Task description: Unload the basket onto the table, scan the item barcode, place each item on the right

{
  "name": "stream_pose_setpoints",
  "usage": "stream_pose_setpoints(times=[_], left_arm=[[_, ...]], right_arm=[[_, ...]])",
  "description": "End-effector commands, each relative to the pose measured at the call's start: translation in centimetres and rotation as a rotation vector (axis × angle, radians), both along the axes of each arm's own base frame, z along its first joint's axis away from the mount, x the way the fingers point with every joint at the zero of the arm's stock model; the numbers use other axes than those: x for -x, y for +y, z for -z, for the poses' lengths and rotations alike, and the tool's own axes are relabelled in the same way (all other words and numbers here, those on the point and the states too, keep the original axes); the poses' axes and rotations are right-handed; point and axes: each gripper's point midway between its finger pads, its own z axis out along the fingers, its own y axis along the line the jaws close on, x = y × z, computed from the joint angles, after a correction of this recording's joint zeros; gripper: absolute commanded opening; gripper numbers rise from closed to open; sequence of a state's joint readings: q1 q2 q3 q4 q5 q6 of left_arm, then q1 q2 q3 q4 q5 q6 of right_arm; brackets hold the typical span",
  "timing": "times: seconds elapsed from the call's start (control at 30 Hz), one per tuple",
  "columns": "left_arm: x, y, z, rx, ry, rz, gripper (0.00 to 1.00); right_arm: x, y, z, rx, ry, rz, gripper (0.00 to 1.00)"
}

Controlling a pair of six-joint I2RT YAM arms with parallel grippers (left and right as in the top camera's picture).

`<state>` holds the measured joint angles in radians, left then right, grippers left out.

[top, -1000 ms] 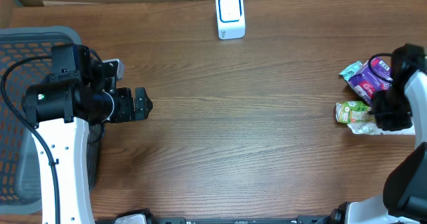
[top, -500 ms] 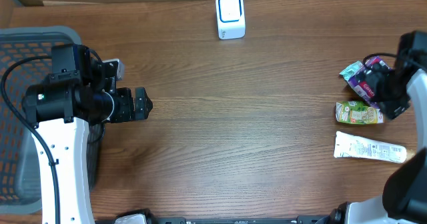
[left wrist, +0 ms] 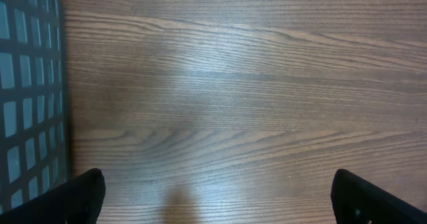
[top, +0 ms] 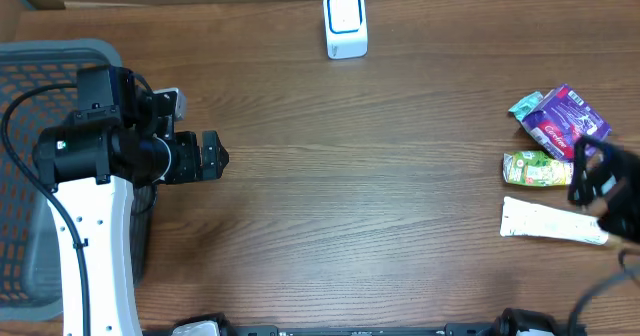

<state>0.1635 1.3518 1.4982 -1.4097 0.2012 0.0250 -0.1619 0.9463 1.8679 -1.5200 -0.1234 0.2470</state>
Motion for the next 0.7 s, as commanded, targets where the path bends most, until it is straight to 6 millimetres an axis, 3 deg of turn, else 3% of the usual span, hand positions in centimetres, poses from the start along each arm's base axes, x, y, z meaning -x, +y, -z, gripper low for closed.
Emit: stream_pose_setpoints(times=[0.0,0.1,0.27,0.43,0.5,0.67], left_arm=[[-0.1,-0.1,-0.1,0.003,0.0,-0.006,1.0],[-0.1,-0.1,-0.1,0.002,0.0,-0.007,1.0],[-0.1,-0.1,-0.1,0.003,0.0,-0.006,1.0],[-0.1,-0.1,-0.1,0.002,0.0,-0.007,1.0],[-0.1,-0.1,-0.1,0.002,0.0,-0.007,1.0],[-0.1,-0.1,-0.1,0.002,0.0,-0.007,0.99]], right_arm=[[1.7,0.4,-0.7,0.02,-0.047,-0.013,1.0],[2.6,0.4,-0.1,0.017,-0.026,-0.007,1.0],[0.3,-2.8,1.2,0.111,-0.05,0.131,1.0],[-2.0,-3.3,2.7,0.221,-0.246,0.111,1.0],[-2.9,-3.4,3.9,0.258,-0.311,0.105,1.0],[-5.6,-3.0,10.9,0.266,-0.475,0.073,1.0]])
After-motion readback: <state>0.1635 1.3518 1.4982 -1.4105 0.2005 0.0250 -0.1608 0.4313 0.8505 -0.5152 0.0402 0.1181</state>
